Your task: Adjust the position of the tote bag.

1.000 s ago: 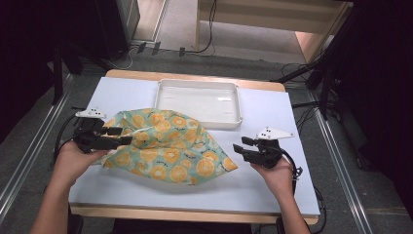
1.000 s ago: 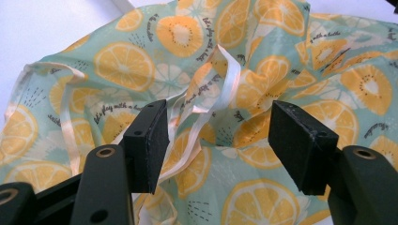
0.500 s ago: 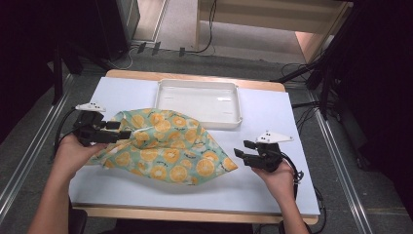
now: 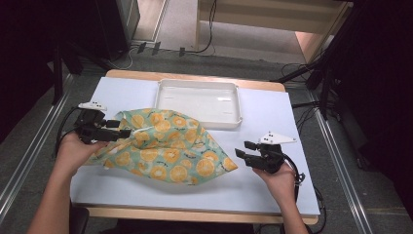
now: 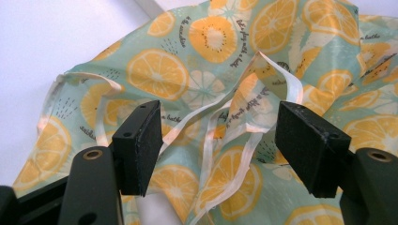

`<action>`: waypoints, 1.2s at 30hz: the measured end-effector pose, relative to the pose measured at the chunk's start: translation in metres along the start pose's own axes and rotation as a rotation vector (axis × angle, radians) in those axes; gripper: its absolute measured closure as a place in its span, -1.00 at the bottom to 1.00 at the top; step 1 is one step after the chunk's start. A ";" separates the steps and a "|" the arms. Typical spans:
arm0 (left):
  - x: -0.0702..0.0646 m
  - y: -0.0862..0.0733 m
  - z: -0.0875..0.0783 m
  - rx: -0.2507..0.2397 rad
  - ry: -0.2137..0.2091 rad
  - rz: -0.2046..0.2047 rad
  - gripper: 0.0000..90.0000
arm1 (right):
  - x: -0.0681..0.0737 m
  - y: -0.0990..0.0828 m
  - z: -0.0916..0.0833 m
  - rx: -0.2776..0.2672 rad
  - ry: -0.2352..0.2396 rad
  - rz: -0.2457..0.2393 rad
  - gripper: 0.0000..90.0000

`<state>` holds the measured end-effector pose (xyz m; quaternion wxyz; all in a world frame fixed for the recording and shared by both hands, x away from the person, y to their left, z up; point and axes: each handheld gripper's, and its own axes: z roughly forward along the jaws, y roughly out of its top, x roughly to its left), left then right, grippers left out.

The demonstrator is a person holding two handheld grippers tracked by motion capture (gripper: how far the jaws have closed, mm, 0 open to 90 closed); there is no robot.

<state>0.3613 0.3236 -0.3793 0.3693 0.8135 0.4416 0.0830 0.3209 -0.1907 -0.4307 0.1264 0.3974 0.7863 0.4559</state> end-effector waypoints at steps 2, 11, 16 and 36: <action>0.002 0.000 0.000 -0.008 0.003 -0.004 -0.27 | -0.001 0.000 0.000 0.002 0.010 0.006 0.11; 0.011 0.001 -0.002 -0.036 -0.003 -0.040 -0.32 | 0.000 0.000 0.003 0.012 0.014 0.003 0.06; 0.015 0.002 0.000 -0.045 -0.005 -0.058 -0.45 | 0.000 0.000 0.004 0.025 0.011 0.010 0.05; 0.040 0.000 -0.004 -0.068 0.041 -0.102 -0.54 | -0.002 0.005 0.013 0.028 0.022 -0.003 0.02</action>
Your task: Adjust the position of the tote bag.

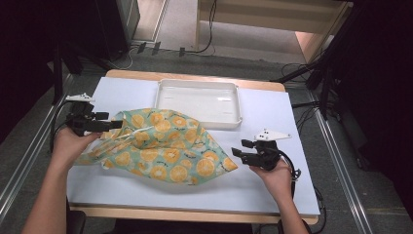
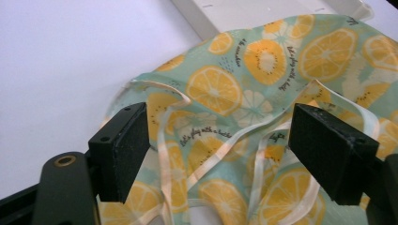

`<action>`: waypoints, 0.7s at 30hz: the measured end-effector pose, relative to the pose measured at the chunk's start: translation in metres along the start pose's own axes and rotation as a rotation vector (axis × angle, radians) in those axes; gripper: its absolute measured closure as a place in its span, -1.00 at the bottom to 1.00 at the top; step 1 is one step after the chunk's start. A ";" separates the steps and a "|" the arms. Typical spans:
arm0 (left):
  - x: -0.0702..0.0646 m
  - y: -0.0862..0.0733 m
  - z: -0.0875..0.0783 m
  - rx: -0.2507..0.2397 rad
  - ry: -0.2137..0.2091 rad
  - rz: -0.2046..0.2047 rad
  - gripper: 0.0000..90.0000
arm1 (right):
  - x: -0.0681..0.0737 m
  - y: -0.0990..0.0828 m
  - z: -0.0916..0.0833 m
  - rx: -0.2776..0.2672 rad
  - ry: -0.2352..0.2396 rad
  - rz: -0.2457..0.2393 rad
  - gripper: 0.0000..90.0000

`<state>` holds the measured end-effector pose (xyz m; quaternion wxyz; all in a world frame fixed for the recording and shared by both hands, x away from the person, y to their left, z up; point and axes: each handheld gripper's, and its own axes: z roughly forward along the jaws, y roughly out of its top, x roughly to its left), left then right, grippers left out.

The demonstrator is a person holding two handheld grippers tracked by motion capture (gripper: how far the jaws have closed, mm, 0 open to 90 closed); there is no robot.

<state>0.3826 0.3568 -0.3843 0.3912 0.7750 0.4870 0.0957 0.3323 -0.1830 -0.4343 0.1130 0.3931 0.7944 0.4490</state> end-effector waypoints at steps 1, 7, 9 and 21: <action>0.002 0.002 -0.001 0.002 0.000 -0.008 -0.56 | 0.000 0.001 0.000 0.004 0.001 -0.004 0.02; 0.011 0.008 0.003 -0.012 0.025 -0.006 -0.57 | -0.002 0.002 0.005 0.005 0.012 0.007 0.02; 0.015 0.008 0.009 -0.004 0.025 -0.013 -0.56 | -0.003 0.003 0.007 0.011 0.013 0.012 0.02; 0.035 0.003 0.038 0.048 0.008 -0.047 -0.59 | -0.002 0.001 0.007 0.016 0.009 0.000 0.03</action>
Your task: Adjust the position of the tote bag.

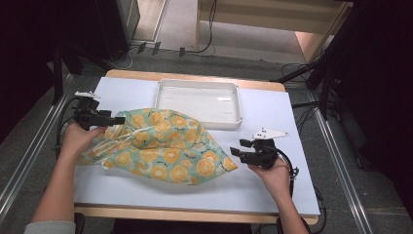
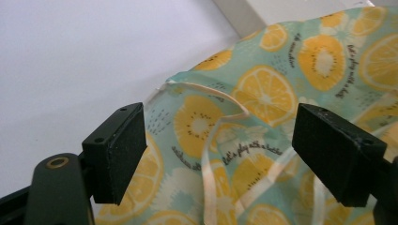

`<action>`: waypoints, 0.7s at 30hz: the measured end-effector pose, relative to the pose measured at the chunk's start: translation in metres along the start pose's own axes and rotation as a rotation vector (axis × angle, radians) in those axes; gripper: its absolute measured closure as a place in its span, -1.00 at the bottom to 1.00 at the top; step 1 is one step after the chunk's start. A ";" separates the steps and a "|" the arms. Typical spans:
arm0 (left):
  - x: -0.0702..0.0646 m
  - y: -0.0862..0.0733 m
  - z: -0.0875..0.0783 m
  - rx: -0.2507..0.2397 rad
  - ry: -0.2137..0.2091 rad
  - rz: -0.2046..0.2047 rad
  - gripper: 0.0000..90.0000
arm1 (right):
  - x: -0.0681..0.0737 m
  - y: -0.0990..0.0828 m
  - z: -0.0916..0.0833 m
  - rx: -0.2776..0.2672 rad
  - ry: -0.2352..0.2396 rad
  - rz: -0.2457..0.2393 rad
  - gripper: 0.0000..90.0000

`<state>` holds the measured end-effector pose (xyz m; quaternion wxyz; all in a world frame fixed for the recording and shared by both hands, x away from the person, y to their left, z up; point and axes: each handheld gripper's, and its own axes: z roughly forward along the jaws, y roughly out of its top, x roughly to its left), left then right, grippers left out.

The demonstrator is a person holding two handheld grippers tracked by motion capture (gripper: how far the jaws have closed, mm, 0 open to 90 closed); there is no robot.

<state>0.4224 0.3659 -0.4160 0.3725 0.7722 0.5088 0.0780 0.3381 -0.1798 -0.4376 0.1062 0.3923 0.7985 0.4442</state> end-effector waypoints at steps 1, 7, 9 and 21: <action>0.000 0.000 0.000 0.000 0.000 0.000 -0.58 | 0.000 -0.001 0.000 0.003 0.001 0.005 0.03; 0.007 -0.003 0.012 -0.005 0.033 0.028 -0.55 | -0.001 -0.005 -0.001 0.006 -0.002 0.013 0.02; 0.008 -0.003 0.014 -0.003 0.034 0.029 -0.54 | -0.001 -0.005 -0.001 0.006 -0.003 0.012 0.02; 0.013 -0.009 0.037 0.043 0.053 0.059 -0.54 | -0.002 -0.012 -0.007 0.006 -0.021 0.021 0.01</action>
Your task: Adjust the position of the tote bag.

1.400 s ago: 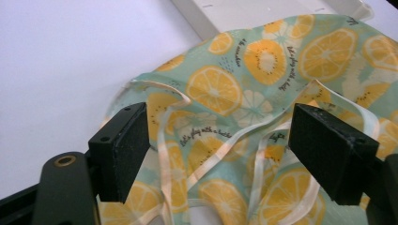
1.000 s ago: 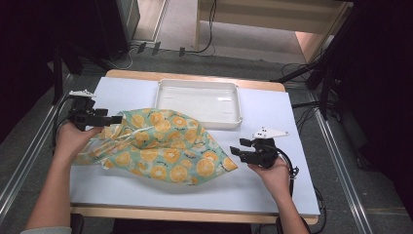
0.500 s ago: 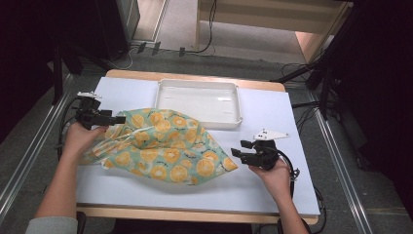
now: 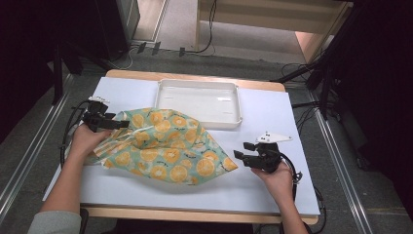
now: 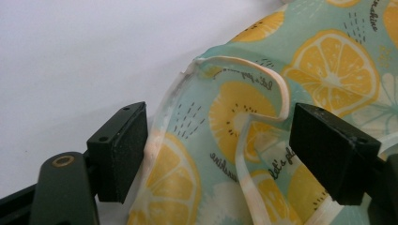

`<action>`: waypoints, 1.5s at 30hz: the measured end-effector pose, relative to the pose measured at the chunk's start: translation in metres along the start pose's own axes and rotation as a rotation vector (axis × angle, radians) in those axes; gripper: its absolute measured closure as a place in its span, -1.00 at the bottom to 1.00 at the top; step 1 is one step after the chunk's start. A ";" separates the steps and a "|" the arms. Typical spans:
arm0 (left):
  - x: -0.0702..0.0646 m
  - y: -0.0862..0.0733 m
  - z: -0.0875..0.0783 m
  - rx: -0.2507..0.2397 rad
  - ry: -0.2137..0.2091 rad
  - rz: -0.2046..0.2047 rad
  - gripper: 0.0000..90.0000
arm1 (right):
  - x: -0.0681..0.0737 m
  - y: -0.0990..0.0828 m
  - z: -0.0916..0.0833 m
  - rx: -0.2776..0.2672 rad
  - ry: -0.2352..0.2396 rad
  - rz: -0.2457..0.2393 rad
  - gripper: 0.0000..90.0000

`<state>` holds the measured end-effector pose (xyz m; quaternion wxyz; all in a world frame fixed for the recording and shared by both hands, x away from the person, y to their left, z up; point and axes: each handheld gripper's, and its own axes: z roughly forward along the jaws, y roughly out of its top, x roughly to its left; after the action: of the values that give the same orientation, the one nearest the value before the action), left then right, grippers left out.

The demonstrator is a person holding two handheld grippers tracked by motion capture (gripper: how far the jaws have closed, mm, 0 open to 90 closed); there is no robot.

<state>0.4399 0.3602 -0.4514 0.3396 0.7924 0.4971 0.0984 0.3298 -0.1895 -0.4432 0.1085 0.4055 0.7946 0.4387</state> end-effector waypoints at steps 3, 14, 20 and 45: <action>-0.003 0.000 0.001 -0.004 -0.004 0.005 -0.53 | 0.000 -0.001 0.000 -0.003 -0.002 -0.002 0.01; -0.018 -0.003 -0.002 0.042 -0.015 0.054 0.27 | 0.001 -0.001 0.001 0.005 -0.005 -0.003 0.01; -0.021 -0.004 -0.002 0.071 -0.047 0.066 0.97 | 0.000 0.000 0.001 0.003 -0.004 -0.005 0.03; -0.094 0.019 -0.065 -0.041 -0.291 0.090 1.00 | 0.003 0.007 -0.003 -0.039 -0.002 -0.005 0.13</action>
<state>0.3760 0.3036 -0.3735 0.4194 0.8127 0.4044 0.0077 0.3299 -0.1874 -0.4352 0.1185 0.4015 0.7868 0.4536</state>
